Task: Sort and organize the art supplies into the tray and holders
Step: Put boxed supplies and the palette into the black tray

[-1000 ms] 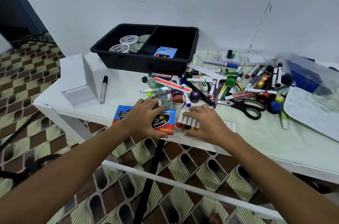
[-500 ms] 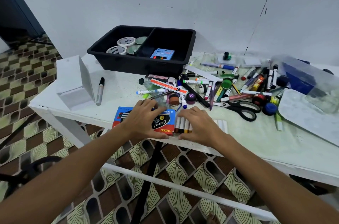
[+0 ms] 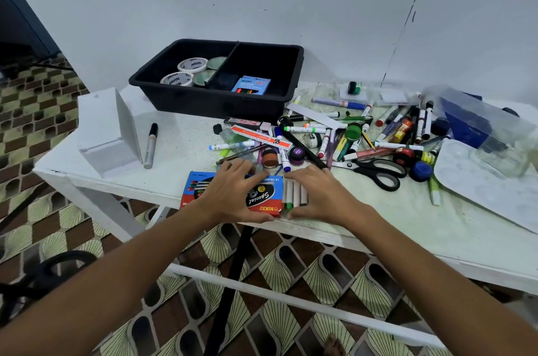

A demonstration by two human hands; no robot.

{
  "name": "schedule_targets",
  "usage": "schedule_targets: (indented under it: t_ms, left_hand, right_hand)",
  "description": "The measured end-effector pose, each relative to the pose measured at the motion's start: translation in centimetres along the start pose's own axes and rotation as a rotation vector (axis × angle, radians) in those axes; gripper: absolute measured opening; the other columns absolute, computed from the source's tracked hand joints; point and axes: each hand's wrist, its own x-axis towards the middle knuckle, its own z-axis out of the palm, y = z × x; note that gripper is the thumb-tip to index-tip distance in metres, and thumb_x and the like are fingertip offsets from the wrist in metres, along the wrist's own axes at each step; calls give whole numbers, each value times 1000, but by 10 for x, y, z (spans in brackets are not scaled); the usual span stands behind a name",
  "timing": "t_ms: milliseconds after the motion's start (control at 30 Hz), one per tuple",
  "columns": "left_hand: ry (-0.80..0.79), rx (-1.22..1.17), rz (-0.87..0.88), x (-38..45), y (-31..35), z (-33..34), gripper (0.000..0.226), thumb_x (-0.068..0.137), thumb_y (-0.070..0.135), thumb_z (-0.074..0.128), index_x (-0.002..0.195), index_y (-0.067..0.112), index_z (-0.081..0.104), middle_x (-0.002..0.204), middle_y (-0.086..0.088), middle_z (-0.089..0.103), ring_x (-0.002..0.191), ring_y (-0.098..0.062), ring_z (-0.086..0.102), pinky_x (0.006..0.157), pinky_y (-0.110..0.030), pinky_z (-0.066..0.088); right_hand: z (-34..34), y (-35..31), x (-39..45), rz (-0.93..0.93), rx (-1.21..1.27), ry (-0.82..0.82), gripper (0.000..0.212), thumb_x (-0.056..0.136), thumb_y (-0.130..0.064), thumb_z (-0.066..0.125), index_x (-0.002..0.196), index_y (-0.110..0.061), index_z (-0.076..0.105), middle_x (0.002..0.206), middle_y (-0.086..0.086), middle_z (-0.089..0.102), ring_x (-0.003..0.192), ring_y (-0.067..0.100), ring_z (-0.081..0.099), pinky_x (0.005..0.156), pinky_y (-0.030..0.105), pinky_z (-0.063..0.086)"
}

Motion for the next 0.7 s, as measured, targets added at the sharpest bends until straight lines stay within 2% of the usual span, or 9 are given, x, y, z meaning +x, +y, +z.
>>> schedule_targets:
  t_ms: [100, 200, 333, 433, 533, 600, 700]
  left_hand:
    - [21, -11, -10, -2, -1, 1, 100, 69, 92, 27, 124, 15, 58, 105, -6, 54, 99, -24, 53, 87, -42, 44]
    - [23, -8, -18, -2, -2, 1, 100, 70, 92, 25, 124, 14, 59, 105, -7, 55, 99, -24, 53, 87, -42, 43]
    - [-3, -7, -35, -1, -3, 3, 102, 69, 93, 25, 125, 15, 58, 108, -7, 55, 100, -24, 52, 89, -43, 43]
    - [-10, -5, -48, -1, -4, 4, 101, 69, 93, 26, 125, 15, 57, 108, -8, 55, 100, -25, 53, 89, -43, 44]
    - [-4, -13, -70, -1, -5, 5, 100, 69, 92, 27, 125, 15, 57, 108, -7, 55, 100, -24, 52, 89, -43, 44]
    - [-11, -4, -78, -1, -4, 5, 100, 68, 93, 28, 127, 16, 56, 110, -7, 54, 102, -24, 51, 90, -43, 43]
    - [-19, 3, -92, 0, -4, 6, 101, 68, 92, 28, 128, 16, 55, 112, -7, 54, 104, -24, 51, 93, -43, 42]
  right_hand:
    - [-11, 15, -4, 66, -91, -37, 101, 67, -64, 72, 149, -25, 28, 151, -3, 34, 138, 17, 23, 115, 44, 14]
    - [-19, 31, -4, 111, -177, -121, 93, 68, -60, 74, 145, -23, 38, 143, 3, 40, 133, 21, 27, 109, 47, 22]
    - [-11, 22, 3, 45, -80, -41, 83, 72, -52, 76, 142, -21, 43, 134, 0, 46, 123, 17, 33, 103, 39, 27]
    - [-4, 18, 5, 12, 0, 25, 85, 73, -53, 75, 145, -24, 39, 141, -3, 43, 127, 13, 29, 106, 37, 24]
    - [-11, 27, 2, 93, 27, 26, 95, 68, -55, 77, 147, -25, 33, 148, 0, 37, 135, 18, 27, 111, 42, 25]
    - [-18, 33, -1, 163, 57, -17, 97, 68, -45, 82, 148, -20, 33, 146, 6, 39, 134, 23, 33, 109, 41, 31]
    - [-17, 31, -1, 207, 199, -46, 86, 70, -24, 84, 144, -13, 41, 125, 5, 50, 116, 21, 49, 90, 30, 44]
